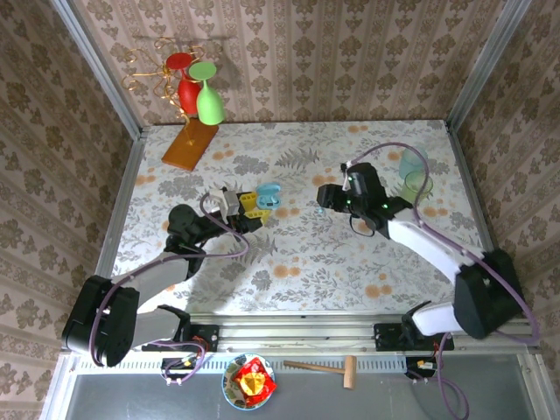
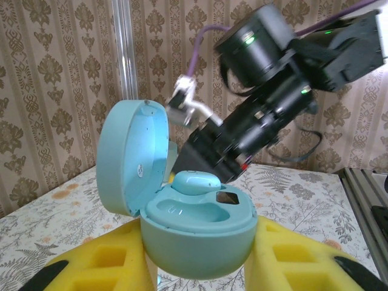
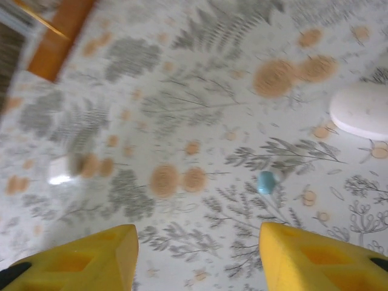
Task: Insert the wireless bluetooth earbuds into the charging case
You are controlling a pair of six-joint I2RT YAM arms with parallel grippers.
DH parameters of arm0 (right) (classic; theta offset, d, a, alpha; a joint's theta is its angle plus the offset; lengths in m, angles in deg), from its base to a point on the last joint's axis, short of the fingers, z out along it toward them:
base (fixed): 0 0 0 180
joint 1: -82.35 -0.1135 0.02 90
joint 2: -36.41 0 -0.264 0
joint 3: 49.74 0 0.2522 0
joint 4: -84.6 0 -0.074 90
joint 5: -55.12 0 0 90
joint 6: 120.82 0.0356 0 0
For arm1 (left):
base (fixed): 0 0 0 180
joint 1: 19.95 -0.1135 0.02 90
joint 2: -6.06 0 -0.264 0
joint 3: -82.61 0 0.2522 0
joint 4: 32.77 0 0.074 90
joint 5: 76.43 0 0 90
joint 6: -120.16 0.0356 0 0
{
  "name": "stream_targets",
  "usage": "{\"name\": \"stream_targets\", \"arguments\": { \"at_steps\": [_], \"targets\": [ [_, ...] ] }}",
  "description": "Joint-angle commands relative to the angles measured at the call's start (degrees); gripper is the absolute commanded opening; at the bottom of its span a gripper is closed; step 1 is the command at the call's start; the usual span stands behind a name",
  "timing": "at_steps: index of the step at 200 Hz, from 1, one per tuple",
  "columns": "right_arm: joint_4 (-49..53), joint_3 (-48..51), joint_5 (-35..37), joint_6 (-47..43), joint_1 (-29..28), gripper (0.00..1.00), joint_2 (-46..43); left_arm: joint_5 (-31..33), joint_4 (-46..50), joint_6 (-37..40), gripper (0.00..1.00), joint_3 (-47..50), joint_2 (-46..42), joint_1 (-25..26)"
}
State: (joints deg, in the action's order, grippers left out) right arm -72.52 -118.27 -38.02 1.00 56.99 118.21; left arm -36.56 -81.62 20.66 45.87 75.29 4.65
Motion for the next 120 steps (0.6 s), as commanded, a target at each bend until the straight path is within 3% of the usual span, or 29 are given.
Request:
{"name": "stream_targets", "arguments": {
  "at_steps": [1, 65, 120],
  "targets": [
    [7.74, -6.8, 3.67, -2.11, -0.23, 0.56, 8.32, -0.66, -1.39, -0.51, 0.34, 0.35, -1.38, -0.25],
    [12.46, -23.18, -1.44, -8.68, 1.21, 0.6, 29.57, -0.55, -1.38, -0.52, 0.34, 0.65, -1.81, -0.22],
    [13.29, -25.11, -4.69, -9.63, 3.13, 0.63, 35.64, -1.04, -0.6, -0.35, 0.34, 0.39, -2.17, -0.25]
  ]
}}
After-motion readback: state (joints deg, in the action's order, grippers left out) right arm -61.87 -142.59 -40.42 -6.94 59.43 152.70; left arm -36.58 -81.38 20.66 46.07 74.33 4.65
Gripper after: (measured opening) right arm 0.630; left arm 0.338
